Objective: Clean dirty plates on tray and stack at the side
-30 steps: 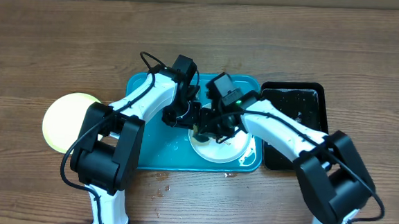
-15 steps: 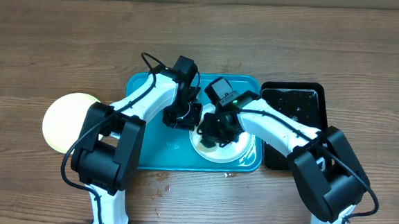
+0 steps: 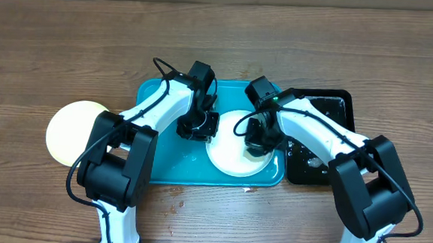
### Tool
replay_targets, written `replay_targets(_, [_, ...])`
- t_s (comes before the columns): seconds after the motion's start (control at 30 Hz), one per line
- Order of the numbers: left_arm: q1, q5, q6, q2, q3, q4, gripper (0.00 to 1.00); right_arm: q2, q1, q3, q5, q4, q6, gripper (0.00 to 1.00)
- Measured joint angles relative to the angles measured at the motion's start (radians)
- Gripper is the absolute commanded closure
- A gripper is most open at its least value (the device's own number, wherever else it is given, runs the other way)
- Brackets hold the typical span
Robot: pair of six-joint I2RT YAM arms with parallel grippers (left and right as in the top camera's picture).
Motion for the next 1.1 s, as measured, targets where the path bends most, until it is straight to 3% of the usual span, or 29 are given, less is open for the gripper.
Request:
replay_targets(0.37, [0.045, -0.045, -0.018, -0.027, -0.002, -0.016, 0.96, -0.182, -0.006, -0.014, 0.119, 0.011, -0.013, 0.96])
replay_targets(0.6, [0.044, -0.151, -0.032, -0.156, -0.003, -0.078, 0.96, -0.325, -0.047, -0.014, 0.134, 0.002, -0.014, 0.96])
replay_targets(0.8, [0.044, -0.335, -0.052, -0.285, -0.003, -0.111, 0.96, -0.359, -0.211, -0.014, 0.149, -0.087, -0.029, 0.96])
replay_targets(1.1, [-0.035, -0.788, -0.054, -0.475, -0.005, -0.114, 0.96, -0.359, -0.392, -0.014, 0.164, -0.142, -0.141, 0.96])
